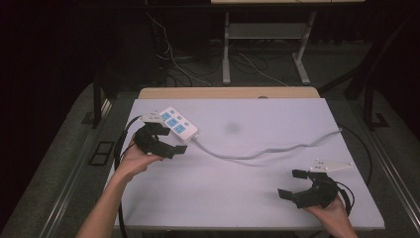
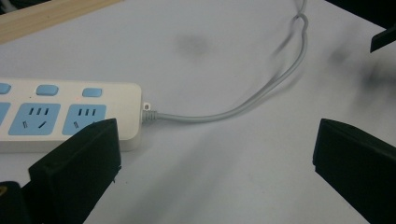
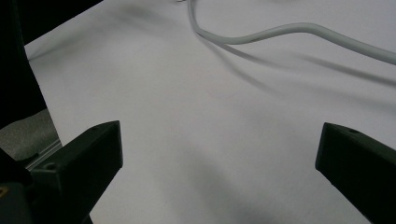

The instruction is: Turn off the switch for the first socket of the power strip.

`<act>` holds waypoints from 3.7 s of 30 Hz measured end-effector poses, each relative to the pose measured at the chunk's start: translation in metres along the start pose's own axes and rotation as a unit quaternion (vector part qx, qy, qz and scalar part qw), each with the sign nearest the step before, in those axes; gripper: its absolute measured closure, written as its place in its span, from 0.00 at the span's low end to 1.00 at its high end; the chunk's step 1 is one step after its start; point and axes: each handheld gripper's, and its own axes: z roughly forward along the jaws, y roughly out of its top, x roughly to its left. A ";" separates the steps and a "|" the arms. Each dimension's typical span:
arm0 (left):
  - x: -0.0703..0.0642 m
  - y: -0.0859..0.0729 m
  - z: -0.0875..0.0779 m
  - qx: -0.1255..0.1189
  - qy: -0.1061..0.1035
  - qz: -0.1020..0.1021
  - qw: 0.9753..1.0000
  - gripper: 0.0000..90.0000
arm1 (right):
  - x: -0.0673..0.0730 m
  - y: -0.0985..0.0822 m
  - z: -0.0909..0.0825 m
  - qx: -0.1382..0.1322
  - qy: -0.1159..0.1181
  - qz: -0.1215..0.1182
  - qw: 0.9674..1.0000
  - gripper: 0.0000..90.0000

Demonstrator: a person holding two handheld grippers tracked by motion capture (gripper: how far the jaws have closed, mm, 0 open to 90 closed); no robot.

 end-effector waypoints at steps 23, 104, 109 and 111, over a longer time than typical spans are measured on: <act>0.024 0.024 0.018 0.038 0.004 0.015 0.999 0.00 | 0.002 -0.001 0.001 0.004 0.003 -0.002 1.000 0.01; 0.110 0.040 0.064 0.034 0.082 -0.085 0.992 0.99 | 0.004 -0.005 0.000 0.017 0.012 -0.016 1.000 0.00; 0.113 0.037 0.067 0.023 0.079 -0.098 0.992 0.99 | 0.004 -0.005 0.000 0.016 0.012 -0.016 1.000 0.00; 0.114 0.036 0.069 0.021 0.078 -0.102 0.991 0.99 | 0.004 -0.005 0.000 0.016 0.012 -0.015 1.000 0.00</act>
